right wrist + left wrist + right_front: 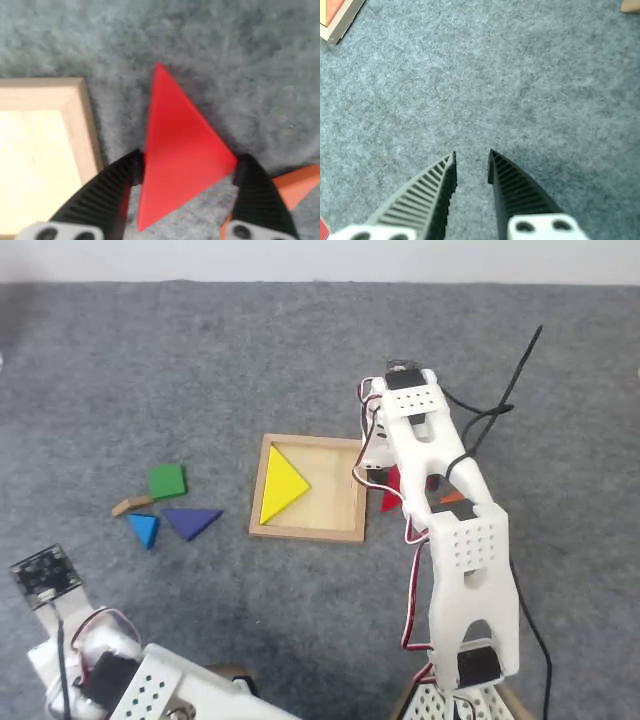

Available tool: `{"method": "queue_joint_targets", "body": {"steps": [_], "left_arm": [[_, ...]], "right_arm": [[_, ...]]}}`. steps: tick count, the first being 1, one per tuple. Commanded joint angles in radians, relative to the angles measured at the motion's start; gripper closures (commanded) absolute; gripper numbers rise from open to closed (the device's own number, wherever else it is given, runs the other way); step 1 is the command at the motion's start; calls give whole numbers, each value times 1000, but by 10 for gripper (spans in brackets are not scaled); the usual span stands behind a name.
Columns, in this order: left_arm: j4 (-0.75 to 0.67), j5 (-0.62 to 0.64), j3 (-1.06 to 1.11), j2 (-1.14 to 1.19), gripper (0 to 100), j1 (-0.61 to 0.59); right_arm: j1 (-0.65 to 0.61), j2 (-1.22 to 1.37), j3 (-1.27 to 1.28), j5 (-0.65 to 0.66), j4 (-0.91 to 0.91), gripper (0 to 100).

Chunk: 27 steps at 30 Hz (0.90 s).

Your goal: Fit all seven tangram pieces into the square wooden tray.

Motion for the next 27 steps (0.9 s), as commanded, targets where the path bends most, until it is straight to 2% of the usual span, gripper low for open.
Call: {"method": "queue_joint_targets", "body": {"steps": [1,8,20,27], "left_arm": [[5,-9,-8,-15,900,-8],[5,-9,-8,-15,900,-8],[5,-9,-8,-15,900,-8],[6,-9,-8,-15,900,-8]], "right_arm": [[-10,5,-15,-8,-39,848],[-10,-2,-60,-8,-25,845],[-91,-1,-453,-8,228,845],[-111,7,-516,-6,252,844]]}}
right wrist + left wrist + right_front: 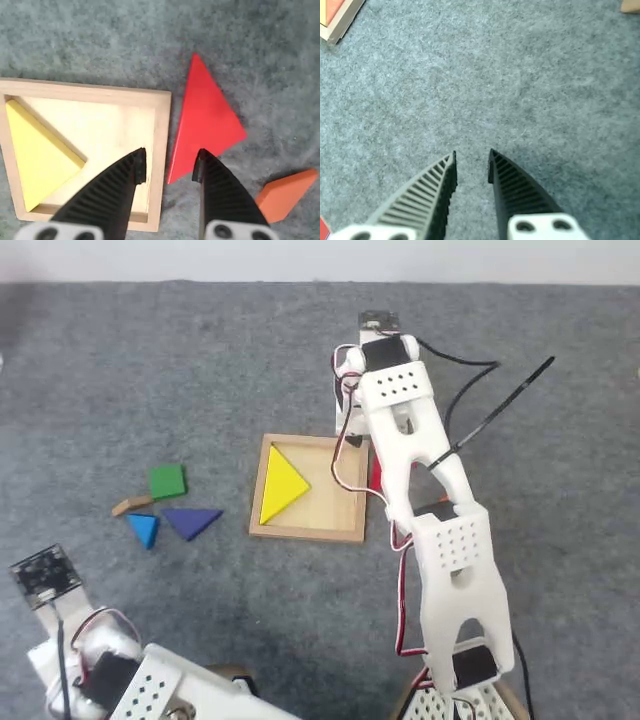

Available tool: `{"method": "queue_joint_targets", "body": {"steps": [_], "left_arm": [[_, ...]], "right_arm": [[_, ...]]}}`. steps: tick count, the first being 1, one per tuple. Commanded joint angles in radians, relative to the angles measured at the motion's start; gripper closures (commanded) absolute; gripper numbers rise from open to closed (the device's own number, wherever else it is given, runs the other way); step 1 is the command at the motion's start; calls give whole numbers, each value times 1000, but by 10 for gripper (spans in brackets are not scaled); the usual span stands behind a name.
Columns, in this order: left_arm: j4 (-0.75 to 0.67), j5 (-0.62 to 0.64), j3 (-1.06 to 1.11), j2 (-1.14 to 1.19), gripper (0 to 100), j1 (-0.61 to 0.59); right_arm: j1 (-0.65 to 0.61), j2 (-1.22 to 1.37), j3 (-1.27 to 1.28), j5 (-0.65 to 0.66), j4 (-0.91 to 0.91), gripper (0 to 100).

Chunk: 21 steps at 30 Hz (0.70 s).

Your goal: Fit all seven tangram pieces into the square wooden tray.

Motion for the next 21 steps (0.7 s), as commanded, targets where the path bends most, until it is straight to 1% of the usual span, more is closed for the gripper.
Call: {"method": "queue_joint_targets", "body": {"steps": [1,3,5,10,12,15,18,21], "left_arm": [[6,-9,-8,-15,900,-8],[6,-9,-8,-15,900,-8],[6,-9,-8,-15,900,-8],[6,-9,-8,-15,900,-8],[6,-9,-8,-15,900,-8],[6,-9,-8,-15,900,-8],[6,-9,-8,-15,900,-8],[6,-9,-8,-15,900,-8]], "right_arm": [[-7,-12,-64,-6,30,844],[21,-7,-48,-5,25,843],[41,5,-35,26,25,826],[68,68,-40,43,18,668],[77,91,-40,44,-5,630],[94,119,-38,49,-41,641],[99,137,-38,95,-73,644],[104,157,-38,106,-101,644]]}}
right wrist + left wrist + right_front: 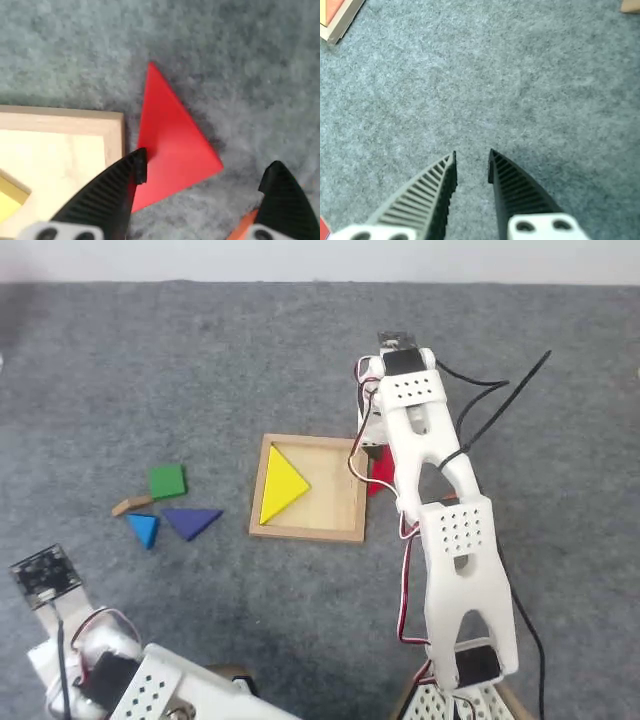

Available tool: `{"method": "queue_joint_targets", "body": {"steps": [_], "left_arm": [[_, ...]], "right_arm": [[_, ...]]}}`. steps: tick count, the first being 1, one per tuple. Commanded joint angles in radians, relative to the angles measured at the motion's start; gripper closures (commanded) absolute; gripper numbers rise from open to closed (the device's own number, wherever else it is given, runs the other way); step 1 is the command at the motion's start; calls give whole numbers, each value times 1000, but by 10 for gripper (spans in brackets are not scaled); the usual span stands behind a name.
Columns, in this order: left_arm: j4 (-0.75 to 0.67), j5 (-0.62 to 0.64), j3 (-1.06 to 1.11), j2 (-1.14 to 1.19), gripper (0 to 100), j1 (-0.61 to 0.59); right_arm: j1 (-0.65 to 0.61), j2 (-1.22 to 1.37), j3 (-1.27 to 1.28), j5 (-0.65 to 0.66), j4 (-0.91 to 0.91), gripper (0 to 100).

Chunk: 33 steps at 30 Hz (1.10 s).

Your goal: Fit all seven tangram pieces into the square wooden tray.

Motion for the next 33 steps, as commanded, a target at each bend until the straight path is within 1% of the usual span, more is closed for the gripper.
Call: {"method": "queue_joint_targets", "body": {"steps": [1,7,12,15,23,26,33], "left_arm": [[6,-9,-8,-15,900,-8],[6,-9,-8,-15,900,-8],[6,-9,-8,-15,900,-8],[6,-9,-8,-15,900,-8],[6,-9,-8,-15,900,-8],[6,-9,-8,-15,900,-8],[6,-9,-8,-15,900,-8]], "right_arm": [[16,4,-28,28,-48,644],[7,-7,-35,25,-27,644],[8,-33,-107,29,45,643],[4,-33,-155,23,54,643],[-58,2,-176,29,44,644],[-50,62,-173,31,31,644],[18,140,-176,31,33,644]]}}
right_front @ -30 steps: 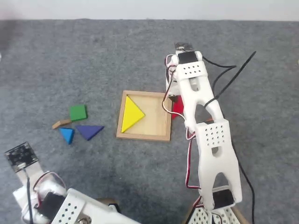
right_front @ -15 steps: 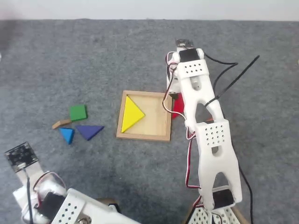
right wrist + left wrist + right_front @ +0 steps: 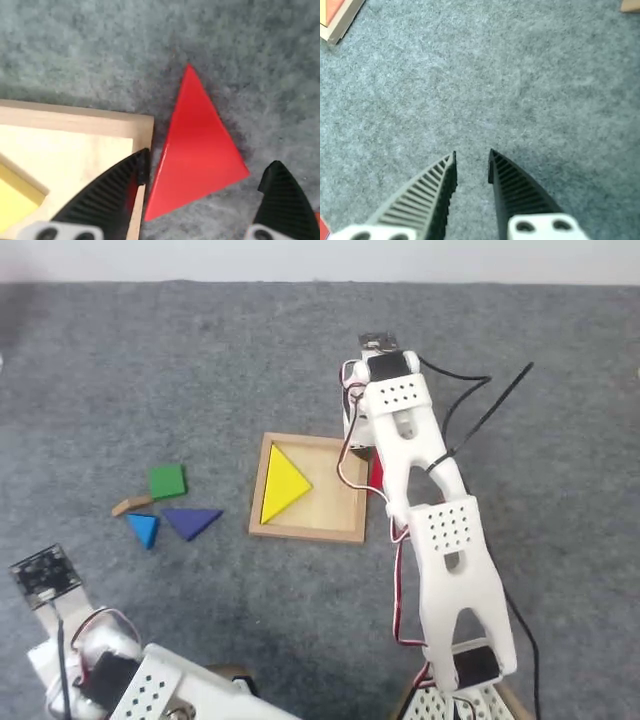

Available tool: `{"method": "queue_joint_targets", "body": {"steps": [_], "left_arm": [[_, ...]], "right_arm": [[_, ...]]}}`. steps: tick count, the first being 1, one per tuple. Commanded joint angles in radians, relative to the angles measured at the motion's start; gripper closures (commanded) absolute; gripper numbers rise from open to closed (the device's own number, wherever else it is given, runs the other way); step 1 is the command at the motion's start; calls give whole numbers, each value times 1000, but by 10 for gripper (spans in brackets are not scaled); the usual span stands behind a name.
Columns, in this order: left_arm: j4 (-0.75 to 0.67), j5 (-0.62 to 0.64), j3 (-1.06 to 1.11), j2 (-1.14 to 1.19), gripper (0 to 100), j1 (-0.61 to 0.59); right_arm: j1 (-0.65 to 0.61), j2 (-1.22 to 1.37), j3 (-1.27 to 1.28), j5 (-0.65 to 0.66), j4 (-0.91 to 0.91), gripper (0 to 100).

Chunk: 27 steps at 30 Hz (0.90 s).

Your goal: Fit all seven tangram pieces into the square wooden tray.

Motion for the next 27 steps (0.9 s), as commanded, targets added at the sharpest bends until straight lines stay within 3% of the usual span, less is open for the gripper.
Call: {"method": "queue_joint_targets", "body": {"steps": [1,15,21,27], "left_arm": [[6,-9,-8,-15,900,-8],[6,-9,-8,-15,900,-8],[6,-9,-8,-15,900,-8],[6,-9,-8,-15,900,-8]], "right_arm": [[65,18,-20,12,-8,644],[124,53,-20,12,-13,650],[136,56,-20,26,-67,812],[127,56,-20,75,-56,831]]}}
